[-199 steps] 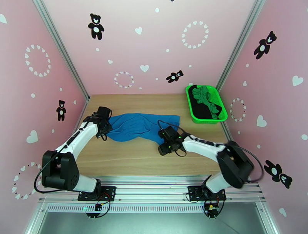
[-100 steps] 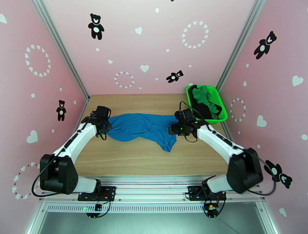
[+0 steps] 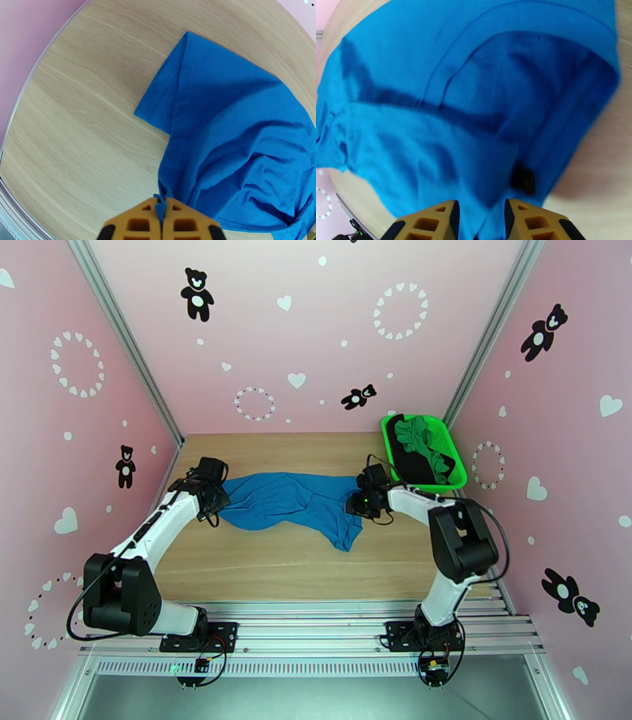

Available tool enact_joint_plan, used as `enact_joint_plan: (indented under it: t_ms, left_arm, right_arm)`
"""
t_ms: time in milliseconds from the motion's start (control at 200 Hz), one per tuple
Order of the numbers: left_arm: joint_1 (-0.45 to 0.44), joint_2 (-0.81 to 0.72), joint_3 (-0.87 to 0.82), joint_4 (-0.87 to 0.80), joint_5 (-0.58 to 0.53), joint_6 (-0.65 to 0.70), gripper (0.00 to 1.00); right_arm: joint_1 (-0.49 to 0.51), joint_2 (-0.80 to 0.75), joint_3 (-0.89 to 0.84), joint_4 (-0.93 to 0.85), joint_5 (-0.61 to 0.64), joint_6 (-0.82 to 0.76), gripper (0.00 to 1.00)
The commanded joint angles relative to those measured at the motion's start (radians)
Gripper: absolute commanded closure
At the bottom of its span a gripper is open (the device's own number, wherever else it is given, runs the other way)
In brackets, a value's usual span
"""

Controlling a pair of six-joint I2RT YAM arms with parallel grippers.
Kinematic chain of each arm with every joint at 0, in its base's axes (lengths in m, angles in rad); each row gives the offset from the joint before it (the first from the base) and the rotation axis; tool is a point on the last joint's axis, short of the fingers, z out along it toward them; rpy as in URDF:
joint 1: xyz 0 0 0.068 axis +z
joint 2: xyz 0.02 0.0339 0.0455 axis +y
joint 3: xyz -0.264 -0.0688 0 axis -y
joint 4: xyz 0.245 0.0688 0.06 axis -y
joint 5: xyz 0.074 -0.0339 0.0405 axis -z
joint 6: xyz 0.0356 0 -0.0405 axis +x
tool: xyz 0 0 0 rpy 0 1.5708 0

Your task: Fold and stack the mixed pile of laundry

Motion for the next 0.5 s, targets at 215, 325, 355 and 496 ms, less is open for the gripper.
enact_joint_plan:
  t_ms: [215, 325, 355, 496]
  left_arm:
    - [0.005, 0.011, 0.031, 0.008, -0.004, 0.009, 1.00]
    - [0.006, 0.011, 0.031, 0.006, -0.001, 0.009, 1.00]
    - [0.006, 0.012, 0.030, 0.006, -0.001, 0.009, 1.00]
    - [0.006, 0.010, 0.029, 0.006, -0.001, 0.009, 1.00]
  right_arm:
    - [-0.005, 0.041, 0.058, 0.019, -0.008, -0.008, 0.68]
    - [-0.005, 0.038, 0.066, 0.016, -0.009, -0.009, 0.69]
    - [-0.005, 0.036, 0.069, 0.015, -0.009, -0.009, 0.70]
    - [-0.006, 0.033, 0.078, 0.010, -0.014, -0.012, 0.71]
